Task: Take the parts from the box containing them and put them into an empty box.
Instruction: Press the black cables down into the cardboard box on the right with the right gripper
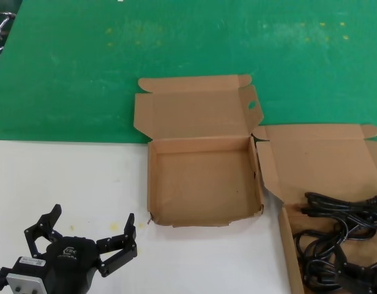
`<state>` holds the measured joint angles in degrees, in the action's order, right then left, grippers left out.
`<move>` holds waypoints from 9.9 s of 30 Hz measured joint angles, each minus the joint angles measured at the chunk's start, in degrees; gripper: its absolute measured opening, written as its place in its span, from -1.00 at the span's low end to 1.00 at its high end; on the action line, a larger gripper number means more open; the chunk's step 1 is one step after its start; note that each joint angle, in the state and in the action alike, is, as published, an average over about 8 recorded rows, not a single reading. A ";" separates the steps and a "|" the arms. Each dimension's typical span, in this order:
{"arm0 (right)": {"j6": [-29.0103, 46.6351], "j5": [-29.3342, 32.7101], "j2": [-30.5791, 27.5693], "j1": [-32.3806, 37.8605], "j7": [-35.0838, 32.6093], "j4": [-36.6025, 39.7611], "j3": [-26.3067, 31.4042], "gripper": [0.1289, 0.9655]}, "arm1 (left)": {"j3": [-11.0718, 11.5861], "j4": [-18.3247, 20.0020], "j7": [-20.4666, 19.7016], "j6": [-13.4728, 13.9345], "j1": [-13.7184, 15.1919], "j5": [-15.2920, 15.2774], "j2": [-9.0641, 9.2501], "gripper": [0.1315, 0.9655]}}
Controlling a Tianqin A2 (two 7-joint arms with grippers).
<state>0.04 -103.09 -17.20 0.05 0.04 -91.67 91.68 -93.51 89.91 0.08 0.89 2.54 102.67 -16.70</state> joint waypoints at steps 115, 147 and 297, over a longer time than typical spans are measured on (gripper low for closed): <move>50.74 42.17 -26.13 56.11 7.73 17.03 36.13 0.97 | 0.00 0.00 -0.01 0.00 0.00 -0.01 0.00 -0.99; 48.88 46.76 -17.76 54.76 1.30 26.79 28.65 -0.23 | 0.00 0.00 -0.03 0.00 0.00 -0.02 0.00 -1.00; 65.08 50.99 -23.91 48.51 24.31 11.53 22.13 -0.07 | 0.00 0.00 -0.02 0.00 0.00 -0.02 0.00 -1.00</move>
<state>65.12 -52.10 -41.11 48.56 24.35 -80.14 113.81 -93.51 89.92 0.06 0.89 2.54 102.64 -16.70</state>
